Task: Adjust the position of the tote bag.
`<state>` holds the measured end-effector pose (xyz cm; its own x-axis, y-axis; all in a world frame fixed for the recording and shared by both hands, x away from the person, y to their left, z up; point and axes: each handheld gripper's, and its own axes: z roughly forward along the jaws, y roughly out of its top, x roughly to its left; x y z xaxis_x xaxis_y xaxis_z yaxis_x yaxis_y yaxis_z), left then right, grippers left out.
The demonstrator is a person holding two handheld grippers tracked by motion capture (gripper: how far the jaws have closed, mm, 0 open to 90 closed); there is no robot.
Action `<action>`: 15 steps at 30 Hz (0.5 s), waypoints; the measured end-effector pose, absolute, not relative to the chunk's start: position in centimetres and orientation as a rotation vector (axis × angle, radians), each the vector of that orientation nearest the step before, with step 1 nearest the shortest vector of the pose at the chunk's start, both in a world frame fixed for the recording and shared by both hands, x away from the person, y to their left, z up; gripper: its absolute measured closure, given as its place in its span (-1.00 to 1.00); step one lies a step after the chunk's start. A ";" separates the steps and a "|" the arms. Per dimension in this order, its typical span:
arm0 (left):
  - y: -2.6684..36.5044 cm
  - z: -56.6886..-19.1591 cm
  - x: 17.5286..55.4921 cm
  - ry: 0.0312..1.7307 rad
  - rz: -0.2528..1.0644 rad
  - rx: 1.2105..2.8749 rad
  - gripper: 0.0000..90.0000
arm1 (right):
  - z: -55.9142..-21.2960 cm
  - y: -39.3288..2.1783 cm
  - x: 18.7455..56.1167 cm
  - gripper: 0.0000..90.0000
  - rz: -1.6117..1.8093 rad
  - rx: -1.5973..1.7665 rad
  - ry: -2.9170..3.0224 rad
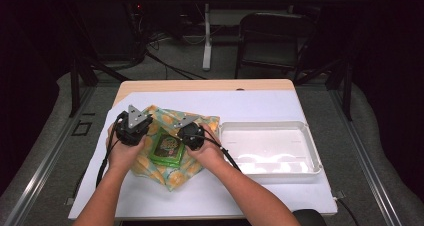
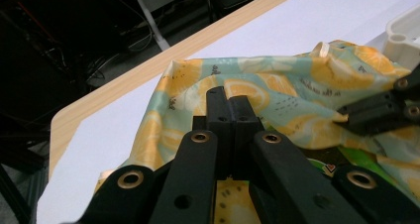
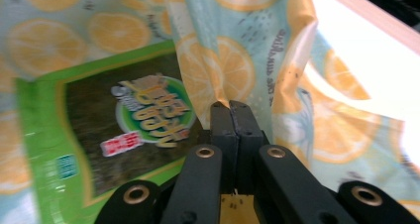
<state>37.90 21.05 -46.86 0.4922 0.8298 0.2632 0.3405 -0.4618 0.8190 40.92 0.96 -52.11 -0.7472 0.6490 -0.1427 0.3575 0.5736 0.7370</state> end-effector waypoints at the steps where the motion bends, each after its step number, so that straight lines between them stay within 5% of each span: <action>1: 21.0 -46.9 38.0 0.958 0.876 2.024 1.00 | -52.1 0.9 41.1 1.00 0.999 0.822 2.393; 15: 19.5 -48.2 38.7 0.942 0.875 2.082 1.00 | -51.9 -0.4 43.0 1.00 0.904 0.901 2.327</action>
